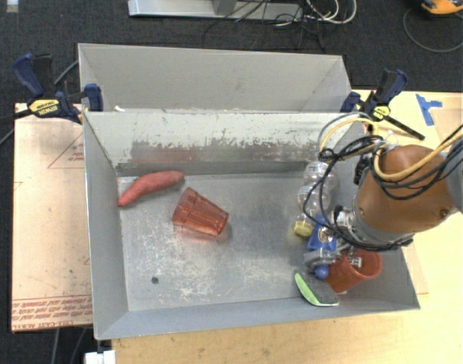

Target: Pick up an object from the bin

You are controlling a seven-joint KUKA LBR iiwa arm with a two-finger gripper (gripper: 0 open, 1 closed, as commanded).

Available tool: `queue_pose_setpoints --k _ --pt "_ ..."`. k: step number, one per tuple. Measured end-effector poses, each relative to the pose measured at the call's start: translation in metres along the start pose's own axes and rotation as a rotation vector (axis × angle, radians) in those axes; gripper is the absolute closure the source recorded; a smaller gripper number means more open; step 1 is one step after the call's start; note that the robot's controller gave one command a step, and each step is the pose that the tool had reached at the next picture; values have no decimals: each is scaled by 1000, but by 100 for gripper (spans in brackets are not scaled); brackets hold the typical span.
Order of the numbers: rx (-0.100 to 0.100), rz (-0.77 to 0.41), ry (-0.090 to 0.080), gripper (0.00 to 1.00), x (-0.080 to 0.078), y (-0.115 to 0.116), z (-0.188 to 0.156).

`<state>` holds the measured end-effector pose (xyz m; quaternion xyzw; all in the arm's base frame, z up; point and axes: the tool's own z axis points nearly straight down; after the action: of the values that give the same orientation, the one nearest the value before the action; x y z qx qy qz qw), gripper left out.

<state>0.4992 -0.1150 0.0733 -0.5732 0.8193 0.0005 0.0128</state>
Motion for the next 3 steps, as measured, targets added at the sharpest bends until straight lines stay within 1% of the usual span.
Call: queue_pose_setpoints --k 1,2,3 --pt "0 0 0 100 0 0 0" --pt "-9 -3 4 100 1 2 -6" --pt "-12 0 6 100 2 3 -26"
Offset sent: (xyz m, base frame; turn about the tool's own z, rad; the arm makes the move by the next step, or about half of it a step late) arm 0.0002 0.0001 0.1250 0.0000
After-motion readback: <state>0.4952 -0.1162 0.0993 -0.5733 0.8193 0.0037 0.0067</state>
